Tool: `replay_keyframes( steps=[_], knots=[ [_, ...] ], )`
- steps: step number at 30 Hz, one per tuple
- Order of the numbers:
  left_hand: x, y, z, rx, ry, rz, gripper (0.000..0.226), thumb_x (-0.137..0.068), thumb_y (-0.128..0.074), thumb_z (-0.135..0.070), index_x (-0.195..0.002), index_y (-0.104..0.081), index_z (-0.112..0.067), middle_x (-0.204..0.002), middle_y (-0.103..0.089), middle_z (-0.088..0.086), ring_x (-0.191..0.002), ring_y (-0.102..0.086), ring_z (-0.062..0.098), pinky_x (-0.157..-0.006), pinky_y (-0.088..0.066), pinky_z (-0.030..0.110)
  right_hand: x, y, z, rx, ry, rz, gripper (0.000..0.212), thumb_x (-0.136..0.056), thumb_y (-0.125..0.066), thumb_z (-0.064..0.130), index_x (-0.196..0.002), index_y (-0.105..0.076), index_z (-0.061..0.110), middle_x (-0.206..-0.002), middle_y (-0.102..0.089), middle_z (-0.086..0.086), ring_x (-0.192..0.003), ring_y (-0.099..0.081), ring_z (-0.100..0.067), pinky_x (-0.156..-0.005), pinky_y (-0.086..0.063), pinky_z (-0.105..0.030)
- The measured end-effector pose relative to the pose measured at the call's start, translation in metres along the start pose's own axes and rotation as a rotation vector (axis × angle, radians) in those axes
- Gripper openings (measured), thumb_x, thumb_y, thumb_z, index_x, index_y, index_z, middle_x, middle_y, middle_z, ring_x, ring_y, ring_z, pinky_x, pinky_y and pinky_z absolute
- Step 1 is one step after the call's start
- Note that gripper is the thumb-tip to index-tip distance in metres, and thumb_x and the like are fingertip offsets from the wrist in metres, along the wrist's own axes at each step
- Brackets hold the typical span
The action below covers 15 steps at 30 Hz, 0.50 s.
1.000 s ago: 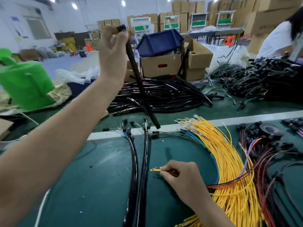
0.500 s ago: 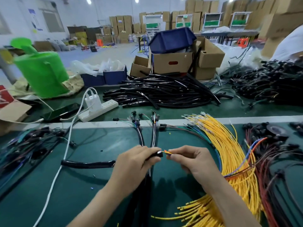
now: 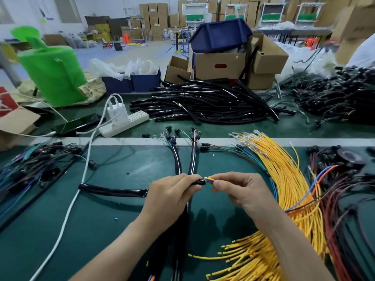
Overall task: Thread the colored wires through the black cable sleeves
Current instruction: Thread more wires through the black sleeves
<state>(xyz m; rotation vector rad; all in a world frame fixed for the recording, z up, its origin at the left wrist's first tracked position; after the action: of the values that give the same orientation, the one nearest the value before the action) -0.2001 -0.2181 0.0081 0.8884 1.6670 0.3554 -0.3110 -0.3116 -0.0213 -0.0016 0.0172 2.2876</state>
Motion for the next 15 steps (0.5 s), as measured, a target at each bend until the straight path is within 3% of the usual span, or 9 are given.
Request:
replay_keyframes(
  steps=[7, 12, 15],
  knots=[
    [0.0008, 0.0001, 0.0020, 0.047, 0.031, -0.002, 0.030, -0.092, -0.050, -0.028, -0.098, -0.071, -0.008, -0.082, -0.071, 0.000, -0.064, -0.064, 0.023, -0.055, -0.051, 0.033, -0.0016, -0.0003, -0.0038, 0.024, -0.004, -0.023, 0.021, -0.081, -0.067, 0.005, -0.074, -0.079, 0.021, -0.067, -0.067, -0.012, -0.052, -0.027, -0.016, -0.047, -0.022, -0.021],
    [-0.0003, 0.0017, -0.0020, -0.001, -0.017, 0.002, 0.031, -0.091, -0.051, -0.030, -0.102, -0.073, -0.012, -0.078, -0.068, -0.003, -0.060, -0.060, 0.018, -0.055, -0.047, 0.028, 0.0003, 0.0000, 0.0005, 0.066, 0.031, 0.002, 0.015, -0.082, -0.066, -0.001, -0.080, -0.077, 0.011, -0.062, -0.068, -0.002, -0.043, -0.049, 0.001, -0.046, -0.037, -0.007],
    [-0.0005, -0.0001, -0.0026, -0.038, -0.036, 0.020, 0.033, -0.091, -0.049, -0.033, -0.105, -0.073, -0.014, -0.076, -0.067, -0.004, -0.058, -0.059, 0.020, -0.053, -0.048, 0.028, 0.0007, 0.0014, 0.0039, 0.161, 0.063, 0.003, 0.015, -0.081, -0.069, 0.002, -0.079, -0.077, 0.014, -0.062, -0.069, 0.001, -0.044, -0.051, 0.004, -0.049, -0.038, -0.005]
  ],
)
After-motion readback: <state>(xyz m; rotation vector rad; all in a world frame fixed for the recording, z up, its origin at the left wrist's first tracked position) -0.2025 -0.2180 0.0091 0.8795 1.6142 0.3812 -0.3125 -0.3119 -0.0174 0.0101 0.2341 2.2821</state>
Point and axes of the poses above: each hand's wrist, its own x-axis away from the middle knuckle, its own y-axis out of the back of the hand, z = x × y, the point moved 9 cm from there along -x, towards the middle knuckle
